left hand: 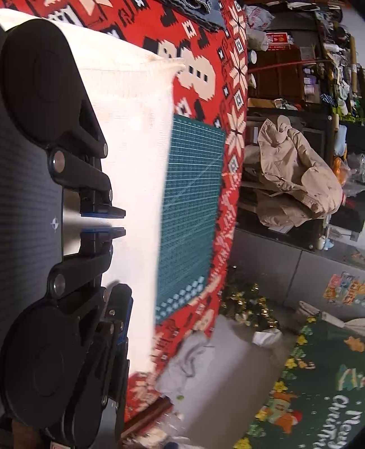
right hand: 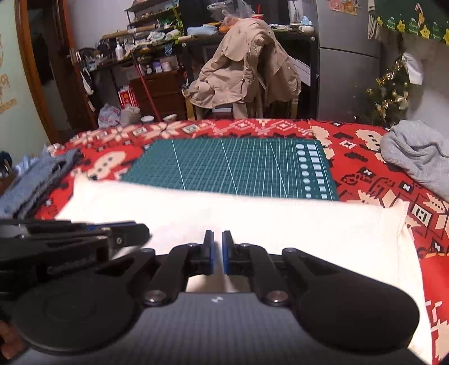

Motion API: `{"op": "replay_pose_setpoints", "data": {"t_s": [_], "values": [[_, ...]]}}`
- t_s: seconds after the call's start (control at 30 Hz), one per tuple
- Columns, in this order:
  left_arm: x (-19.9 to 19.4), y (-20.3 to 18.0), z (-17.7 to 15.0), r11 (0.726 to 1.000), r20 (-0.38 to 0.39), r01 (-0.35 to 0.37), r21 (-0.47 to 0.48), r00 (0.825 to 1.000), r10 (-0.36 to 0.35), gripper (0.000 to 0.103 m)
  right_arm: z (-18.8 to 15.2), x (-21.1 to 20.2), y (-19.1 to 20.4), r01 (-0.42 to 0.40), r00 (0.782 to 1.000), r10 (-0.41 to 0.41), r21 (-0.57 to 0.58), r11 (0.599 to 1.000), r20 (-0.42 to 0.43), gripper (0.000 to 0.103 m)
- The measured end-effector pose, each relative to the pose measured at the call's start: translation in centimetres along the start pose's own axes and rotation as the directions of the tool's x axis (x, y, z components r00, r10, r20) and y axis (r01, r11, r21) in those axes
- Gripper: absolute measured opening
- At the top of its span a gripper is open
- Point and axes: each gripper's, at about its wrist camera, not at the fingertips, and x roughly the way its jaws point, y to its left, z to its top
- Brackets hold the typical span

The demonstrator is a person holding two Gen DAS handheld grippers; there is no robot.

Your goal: Fold clothes

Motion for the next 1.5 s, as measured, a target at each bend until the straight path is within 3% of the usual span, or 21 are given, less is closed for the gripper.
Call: {"op": "replay_pose_setpoints", "data": {"t_s": [0.2,0.4,0.63,0.93,1.07,1.17,1.37,1.5], "values": [[3.0,0.6,2.7,0.996,-0.020,0.025,-0.083,0.999,-0.026,0.006,2.6,2.5,-0.2,-0.018,1.000,0.018,0.050,0.999,0.000,0.007],[3.9,2.7,2.5,0.992,-0.040,-0.009,-0.122,0.999,0.005,0.005,2.8,5.0,-1.2,-0.026,0.999,0.031,0.112,0.993,-0.040,0.007],[3.0,4.9,2.6,0.991,-0.016,-0.044,-0.130,0.999,0.042,0.003,2.3,3.8,-4.7,0.079,0.997,-0.076,0.154,0.985,-0.029,0.006],[1.6,8.4,2.8,0.978,0.008,-0.095,-0.185,0.995,0.098,0.002,1.8,1.7,-11.1,0.212,0.977,-0.212,0.234,0.949,-0.025,0.004],[0.9,9.2,2.6,0.973,0.010,-0.105,-0.205,0.994,0.110,0.002,1.5,1.1,-12.7,0.226,0.973,-0.229,0.275,0.935,-0.021,0.004],[0.5,9.0,2.3,0.972,0.008,-0.094,-0.215,0.995,0.098,0.002,1.6,1.0,-12.3,0.216,0.975,-0.220,0.275,0.937,-0.017,0.008],[0.4,5.9,1.6,0.989,-0.001,-0.015,-0.147,1.000,0.015,0.004,1.4,1.4,-7.7,0.102,0.995,-0.100,0.187,0.977,-0.019,0.008],[0.0,5.6,1.0,0.994,-0.004,-0.050,-0.098,0.999,0.050,0.004,0.8,1.3,-5.1,0.068,0.998,-0.066,0.094,0.993,-0.026,0.008]]}}
